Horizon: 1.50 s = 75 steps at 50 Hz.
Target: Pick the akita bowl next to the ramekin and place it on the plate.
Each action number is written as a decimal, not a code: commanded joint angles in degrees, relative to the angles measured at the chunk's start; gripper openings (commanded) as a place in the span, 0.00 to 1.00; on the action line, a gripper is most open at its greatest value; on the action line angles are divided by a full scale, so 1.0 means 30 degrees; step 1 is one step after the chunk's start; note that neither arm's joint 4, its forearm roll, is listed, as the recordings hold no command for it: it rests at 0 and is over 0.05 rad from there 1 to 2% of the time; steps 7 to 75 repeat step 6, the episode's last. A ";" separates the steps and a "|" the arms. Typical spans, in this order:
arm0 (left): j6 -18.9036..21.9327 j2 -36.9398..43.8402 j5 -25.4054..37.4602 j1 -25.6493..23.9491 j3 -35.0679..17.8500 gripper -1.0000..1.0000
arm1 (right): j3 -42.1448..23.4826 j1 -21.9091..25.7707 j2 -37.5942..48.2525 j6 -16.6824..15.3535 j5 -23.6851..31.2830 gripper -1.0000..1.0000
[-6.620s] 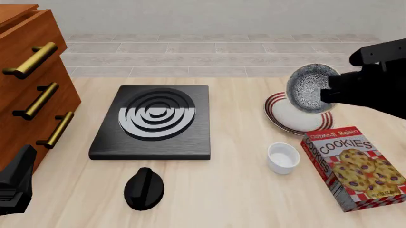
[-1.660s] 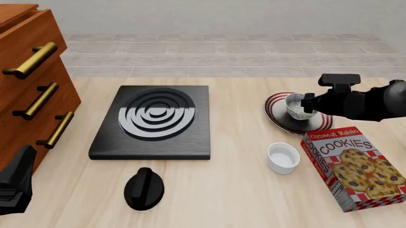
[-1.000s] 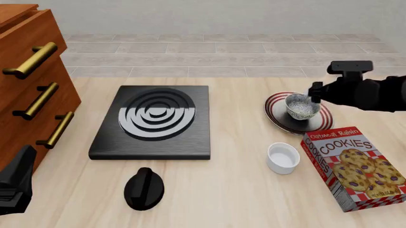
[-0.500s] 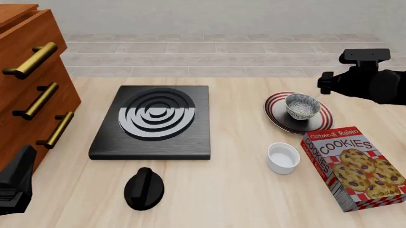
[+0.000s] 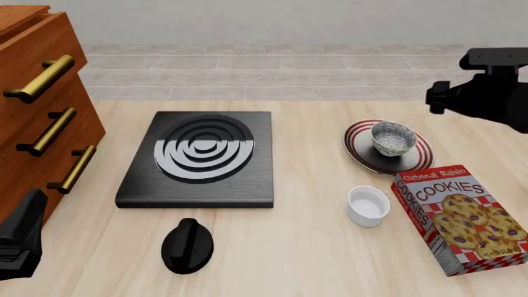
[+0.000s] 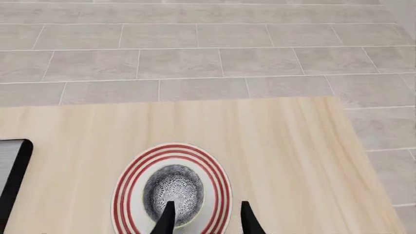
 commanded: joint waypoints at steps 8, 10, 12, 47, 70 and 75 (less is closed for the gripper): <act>0.0000 0.0000 0.0000 0.0000 0.0000 1.00 | 0.0911 0.0150 -0.1841 -0.0016 0.0251 1.00; 0.0000 0.0000 0.0000 0.0000 0.0000 1.00 | 0.0911 0.0150 -0.1841 -0.0016 0.0251 1.00; 0.0000 0.0000 0.0000 0.0000 0.0000 1.00 | 0.0911 0.0150 -0.1841 -0.0016 0.0251 1.00; 0.0000 0.0000 0.0000 0.0000 0.0000 1.00 | 0.0911 0.0150 -0.1841 -0.0016 0.0251 1.00; 0.0000 0.0000 0.0000 0.0000 0.0000 1.00 | 0.0911 0.0150 -0.1841 -0.0016 0.0251 1.00; 0.0000 0.0000 0.0000 0.0000 0.0000 1.00 | 0.0911 0.0150 -0.1841 -0.0016 0.0251 1.00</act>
